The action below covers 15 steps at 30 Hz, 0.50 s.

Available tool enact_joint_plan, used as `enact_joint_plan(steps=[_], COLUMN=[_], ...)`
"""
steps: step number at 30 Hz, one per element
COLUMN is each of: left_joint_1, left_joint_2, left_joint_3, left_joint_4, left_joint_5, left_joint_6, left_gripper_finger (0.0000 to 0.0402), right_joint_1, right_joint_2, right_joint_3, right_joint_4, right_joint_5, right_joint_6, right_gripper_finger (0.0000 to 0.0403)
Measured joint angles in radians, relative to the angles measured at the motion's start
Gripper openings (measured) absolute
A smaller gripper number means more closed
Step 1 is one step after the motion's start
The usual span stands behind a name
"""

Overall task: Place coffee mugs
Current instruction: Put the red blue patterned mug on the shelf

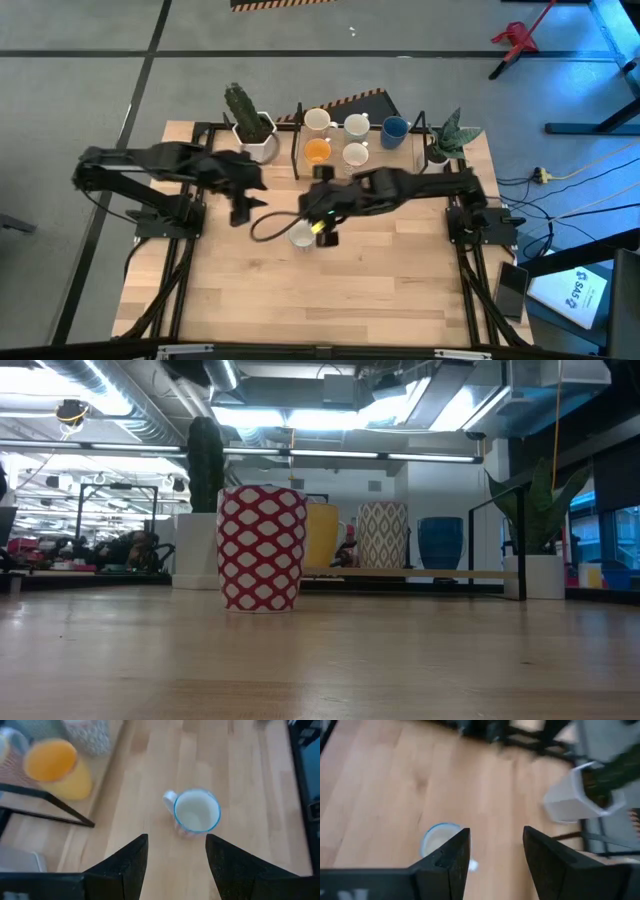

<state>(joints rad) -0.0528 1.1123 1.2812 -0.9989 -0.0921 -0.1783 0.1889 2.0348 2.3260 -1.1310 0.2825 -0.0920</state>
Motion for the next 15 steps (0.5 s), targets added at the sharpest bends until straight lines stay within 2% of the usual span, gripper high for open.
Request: enact_joint_plan(steps=[3,9,15], left_joint_1=[-0.003,-0.003,-0.003], left_joint_2=[-0.079,-0.183,-0.229], left_joint_3=[0.0,0.0,0.0], left_joint_4=[-0.011,-0.006,-0.021], left_joint_5=[-0.028,-0.128,-0.143], left_joint_6=[-0.026,-0.058,-0.078], left_gripper_finger=[0.0194,0.0194,0.0194], right_joint_1=[-0.015,-0.051,-0.087], right_joint_2=[0.072,0.19,0.258], right_joint_3=[0.0,-0.001,0.0], right_joint_4=[0.017,-0.009,-0.009], right_joint_5=[-0.062,-0.12,-0.242], right_joint_6=[-0.035,-0.099,-0.127], right_gripper_finger=[0.0168,0.0168,0.0168])
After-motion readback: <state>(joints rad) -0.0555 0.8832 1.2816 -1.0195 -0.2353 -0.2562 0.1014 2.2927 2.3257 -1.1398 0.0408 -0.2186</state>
